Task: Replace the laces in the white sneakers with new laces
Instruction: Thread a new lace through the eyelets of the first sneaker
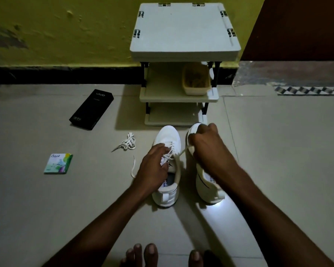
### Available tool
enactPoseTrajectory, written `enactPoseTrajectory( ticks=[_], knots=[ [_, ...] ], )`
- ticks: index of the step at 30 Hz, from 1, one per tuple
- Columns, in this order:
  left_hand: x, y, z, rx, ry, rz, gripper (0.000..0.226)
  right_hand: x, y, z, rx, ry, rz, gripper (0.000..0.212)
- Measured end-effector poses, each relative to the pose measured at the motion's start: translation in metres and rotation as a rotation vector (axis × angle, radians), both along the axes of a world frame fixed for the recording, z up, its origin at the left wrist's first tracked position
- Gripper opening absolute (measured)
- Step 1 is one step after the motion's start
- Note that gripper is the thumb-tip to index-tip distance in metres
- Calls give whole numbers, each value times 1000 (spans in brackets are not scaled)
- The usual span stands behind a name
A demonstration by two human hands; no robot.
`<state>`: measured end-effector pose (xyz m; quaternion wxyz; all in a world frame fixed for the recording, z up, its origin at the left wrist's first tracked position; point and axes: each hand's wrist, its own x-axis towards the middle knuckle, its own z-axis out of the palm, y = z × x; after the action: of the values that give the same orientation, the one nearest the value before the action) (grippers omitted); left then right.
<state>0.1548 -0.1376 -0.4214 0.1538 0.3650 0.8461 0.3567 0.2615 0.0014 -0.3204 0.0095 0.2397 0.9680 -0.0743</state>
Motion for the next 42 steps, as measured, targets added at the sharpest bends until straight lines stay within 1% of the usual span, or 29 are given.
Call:
enactPoseTrajectory(
  ticks=[2, 3, 4, 6, 7, 8, 9, 11, 12, 13, 14, 16, 18, 20, 22, 24, 26, 29, 32, 33, 35, 37, 38, 40, 41, 42],
  knots=[
    [1, 0, 2, -4, -12, 6, 46, 2, 11, 16, 13, 164, -32, 27],
    [1, -1, 2, -6, -16, 6, 46, 1, 15, 22, -79, 285, -57, 25],
    [2, -1, 4, -2, -15, 4, 46, 0, 15, 22, -260, 414, -96, 21],
    [1, -1, 7, 10, -12, -1, 46, -3, 6, 16, -795, 619, -160, 15],
    [1, 0, 8, 16, -21, 3, 46, -2, 0, 10, -1041, 647, -181, 14],
    [1, 0, 9, 21, -34, 14, 47, -1, -5, -1, -1160, 645, -190, 16],
    [2, 0, 9, 20, -53, 32, 48, 1, -6, -10, -1098, 616, -168, 17],
    [3, 0, 9, -4, -91, 76, 51, 8, 1, -22, -771, 489, -61, 16],
    [4, -1, 8, -15, -110, 87, 54, 8, 5, -27, -564, 425, -31, 18],
    [4, -1, 7, -19, -124, 90, 55, 8, 7, -26, -409, 367, -19, 20],
    [5, -1, 6, -14, -123, 89, 55, 9, 8, -27, -326, 286, 29, 19],
    [4, -1, 6, 0, -108, 91, 51, 8, 4, -24, -290, 71, 129, 7],
    [3, -1, 6, 16, -99, 93, 44, 4, -2, -20, -254, -86, 164, 15],
    [4, -1, 6, 26, -87, 87, 36, 0, -4, -11, -194, -57, 206, 16],
    [4, 0, 6, 24, -77, 79, 31, -2, -3, 5, -137, 81, 210, 16],
    [6, 1, 6, 14, -72, 75, 29, 1, -4, 19, -62, 163, 241, 16],
    [7, 1, 4, 14, -74, 75, 29, 4, -9, 23, -24, 199, 282, 11],
    [7, 3, 5, 23, -76, 85, 31, 8, -11, 14, -84, 232, 242, 12],
    [7, 3, 6, 26, -81, 104, 30, 11, -5, 14, -72, 294, 189, 7],
    [6, 3, 7, 29, -85, 120, 32, 12, -3, 14, -75, 316, 166, 8],
    [4, 2, 15, 64, -79, 127, 44, 9, -2, 16, -117, 335, 133, 5],
    [4, 3, 25, 168, -91, 19, 55, 7, -2, 14, -196, 387, 111, 10],
    [6, 4, 33, 200, -145, -39, 57, 7, -1, 13, -242, 428, 90, 11],
    [10, 7, 44, 205, -267, -113, 53, 7, 0, 11, -319, 519, 39, 15],
    [10, 9, 46, 214, -287, -122, 44, 7, 2, 9, -345, 560, 11, 16],
    [10, 12, 47, 239, -280, -106, 31, 8, 3, 7, -365, 595, -21, 16]
  ],
)
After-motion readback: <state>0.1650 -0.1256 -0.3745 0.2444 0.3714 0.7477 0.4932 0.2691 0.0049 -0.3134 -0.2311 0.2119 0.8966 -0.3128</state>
